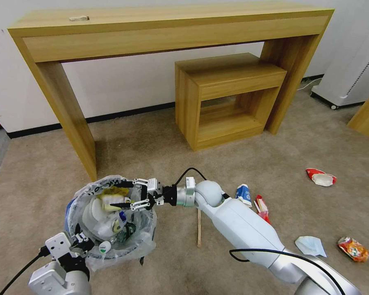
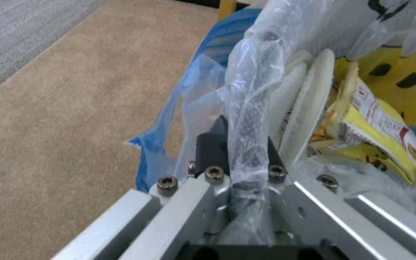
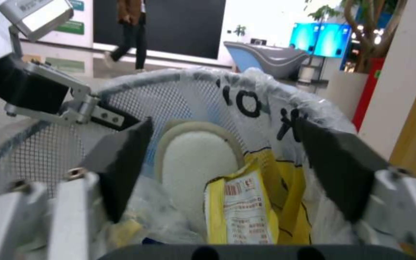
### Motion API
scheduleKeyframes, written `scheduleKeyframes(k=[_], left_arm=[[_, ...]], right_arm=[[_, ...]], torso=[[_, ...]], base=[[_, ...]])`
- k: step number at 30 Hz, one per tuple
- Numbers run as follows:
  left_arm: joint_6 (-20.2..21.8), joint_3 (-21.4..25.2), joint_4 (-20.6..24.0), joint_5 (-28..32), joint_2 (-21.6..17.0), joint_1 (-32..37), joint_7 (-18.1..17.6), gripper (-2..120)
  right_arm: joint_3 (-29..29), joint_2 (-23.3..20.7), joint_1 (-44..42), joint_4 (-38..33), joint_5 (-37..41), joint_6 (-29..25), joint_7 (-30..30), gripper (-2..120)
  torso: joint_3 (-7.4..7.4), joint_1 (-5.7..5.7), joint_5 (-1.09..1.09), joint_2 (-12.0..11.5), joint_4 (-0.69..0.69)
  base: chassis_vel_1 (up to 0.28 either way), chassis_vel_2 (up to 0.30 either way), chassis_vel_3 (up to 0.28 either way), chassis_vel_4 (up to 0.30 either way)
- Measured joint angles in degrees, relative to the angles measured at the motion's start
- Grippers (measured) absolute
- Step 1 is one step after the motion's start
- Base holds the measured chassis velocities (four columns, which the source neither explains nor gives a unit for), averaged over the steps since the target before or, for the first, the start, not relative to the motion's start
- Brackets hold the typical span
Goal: Pick up the trash bin and place the garbage on the floor into it.
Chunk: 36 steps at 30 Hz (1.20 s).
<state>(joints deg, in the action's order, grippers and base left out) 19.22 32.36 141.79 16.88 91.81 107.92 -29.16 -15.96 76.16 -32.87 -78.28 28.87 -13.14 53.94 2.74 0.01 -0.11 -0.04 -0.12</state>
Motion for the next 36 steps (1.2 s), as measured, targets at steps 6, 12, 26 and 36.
scheduleKeyframes(k=[6, 12, 26, 36], left_arm=[[0.0, 0.8, 0.2, 0.4, -0.3, -0.1, 0.0, 0], [0.2, 1.5, -1.0, 1.1, -0.9, -1.1, 0.0, 0], [0.7, 1.8, -0.8, 3.0, -2.4, -2.3, -0.1, 0], [0.9, 2.9, 1.1, 5.1, -2.7, -3.6, 0.0, 0]], right_arm=[[2.7, -0.5, -1.8, -2.2, 2.1, 0.3, -2.9, 98], [9.6, -2.6, -7.3, -8.5, 5.7, 2.5, -18.9, 100], [30.8, -9.1, -27.4, -25.5, 7.8, 9.9, -41.2, 100], [47.8, -6.9, -43.7, -35.4, -0.6, 10.1, -44.2, 100]], torso=[[0.0, 0.0, 0.0, 0.0, 0.0], [0.0, 0.0, 0.0, 0.0, 0.0], [-0.01, 0.0, 0.02, 0.0, 0.0], [-0.01, 0.0, 0.01, 0.0, -0.02]], base=[[0.0, 0.0, 0.0, 0.0], [0.0, 0.0, 0.0, 0.0], [0.0, 0.0, 0.0, 0.0], [0.0, 0.0, 0.0, 0.0]])
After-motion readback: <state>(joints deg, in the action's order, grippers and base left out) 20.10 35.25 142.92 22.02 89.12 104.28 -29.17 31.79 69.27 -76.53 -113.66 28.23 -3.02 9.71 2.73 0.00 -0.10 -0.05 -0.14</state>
